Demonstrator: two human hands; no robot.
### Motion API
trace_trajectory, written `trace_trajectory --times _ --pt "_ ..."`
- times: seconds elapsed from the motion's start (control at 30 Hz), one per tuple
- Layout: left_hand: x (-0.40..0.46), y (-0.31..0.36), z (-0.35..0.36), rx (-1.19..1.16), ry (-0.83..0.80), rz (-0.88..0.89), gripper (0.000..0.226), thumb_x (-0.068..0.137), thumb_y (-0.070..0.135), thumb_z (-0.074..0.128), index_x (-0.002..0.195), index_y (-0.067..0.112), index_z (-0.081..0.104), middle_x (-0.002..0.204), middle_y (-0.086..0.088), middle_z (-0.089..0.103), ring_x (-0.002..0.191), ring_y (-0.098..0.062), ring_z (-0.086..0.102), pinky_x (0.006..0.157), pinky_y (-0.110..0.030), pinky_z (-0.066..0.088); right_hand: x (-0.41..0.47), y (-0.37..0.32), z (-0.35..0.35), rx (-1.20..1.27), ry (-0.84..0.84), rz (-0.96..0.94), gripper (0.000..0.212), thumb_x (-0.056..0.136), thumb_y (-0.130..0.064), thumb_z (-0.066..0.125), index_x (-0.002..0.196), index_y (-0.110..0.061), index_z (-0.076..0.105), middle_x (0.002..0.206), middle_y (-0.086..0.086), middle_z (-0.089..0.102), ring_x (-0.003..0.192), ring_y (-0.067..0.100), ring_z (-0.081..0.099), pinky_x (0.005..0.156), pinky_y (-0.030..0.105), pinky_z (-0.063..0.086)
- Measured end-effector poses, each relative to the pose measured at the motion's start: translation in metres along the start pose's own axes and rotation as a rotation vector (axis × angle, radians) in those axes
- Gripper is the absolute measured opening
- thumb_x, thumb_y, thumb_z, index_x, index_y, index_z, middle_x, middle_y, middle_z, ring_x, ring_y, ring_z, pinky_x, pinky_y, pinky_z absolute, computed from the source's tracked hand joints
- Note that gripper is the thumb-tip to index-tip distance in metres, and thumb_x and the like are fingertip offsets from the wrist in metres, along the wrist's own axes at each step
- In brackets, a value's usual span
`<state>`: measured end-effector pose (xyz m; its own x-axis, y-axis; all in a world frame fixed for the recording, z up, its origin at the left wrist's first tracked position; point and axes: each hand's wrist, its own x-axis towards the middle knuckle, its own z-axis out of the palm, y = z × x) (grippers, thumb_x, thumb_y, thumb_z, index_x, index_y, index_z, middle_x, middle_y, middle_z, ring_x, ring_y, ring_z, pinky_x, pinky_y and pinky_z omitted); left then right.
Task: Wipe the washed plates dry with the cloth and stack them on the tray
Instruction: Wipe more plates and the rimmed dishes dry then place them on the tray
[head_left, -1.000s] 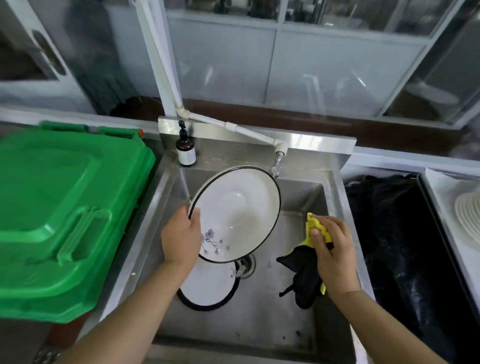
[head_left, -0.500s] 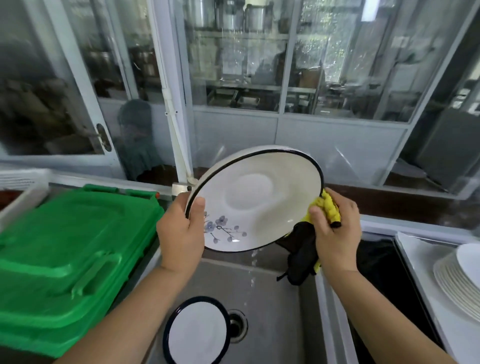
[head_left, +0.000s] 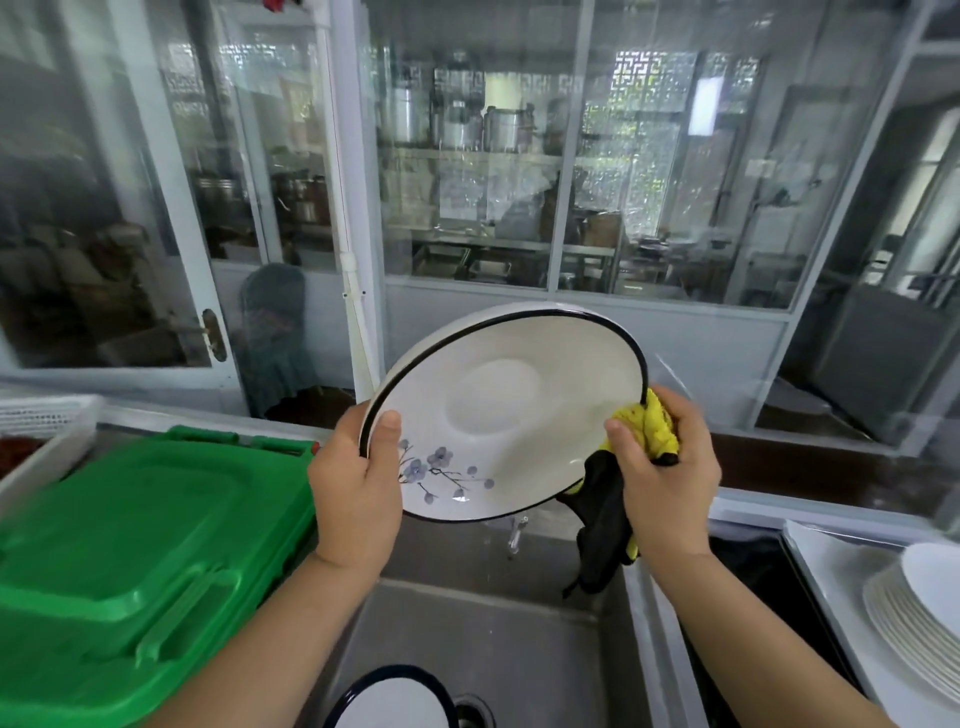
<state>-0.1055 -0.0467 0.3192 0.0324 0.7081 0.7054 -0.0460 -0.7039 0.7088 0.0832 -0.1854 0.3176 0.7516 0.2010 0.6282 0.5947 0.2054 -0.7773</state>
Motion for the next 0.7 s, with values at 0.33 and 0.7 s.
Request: trace_trajectory --times 0.33,0.7 --pt "0.032 -0.016 -0.021 -0.023 -0.043 -0.235 0.022 0.096 0.024 0.053 0.079 0.037 0.053 0.075 0.019 0.061 0.072 0.011 0.059 0.063 -0.018 0.044 0.002 -0.058 0.058 -0.057 0.097 -0.605 0.044 0.070 -0.024 0.080 0.097 -0.014 0.046 0.120 0.004 0.041 0.115 0.011 0.046 0.098 0.022 0.037" --pt "0.024 -0.045 -0.035 -0.070 -0.106 -0.533 0.025 0.093 0.023 0.055 0.069 0.020 0.057 0.061 0.009 0.064 0.065 -0.007 0.063 0.058 -0.028 0.042 -0.053 -0.014 0.100 -1.108 -0.311 -0.647 0.065 0.065 -0.032 0.081 0.125 -0.016 0.061 0.141 0.006 0.050 0.111 0.033 0.052 0.086 0.049 0.044"
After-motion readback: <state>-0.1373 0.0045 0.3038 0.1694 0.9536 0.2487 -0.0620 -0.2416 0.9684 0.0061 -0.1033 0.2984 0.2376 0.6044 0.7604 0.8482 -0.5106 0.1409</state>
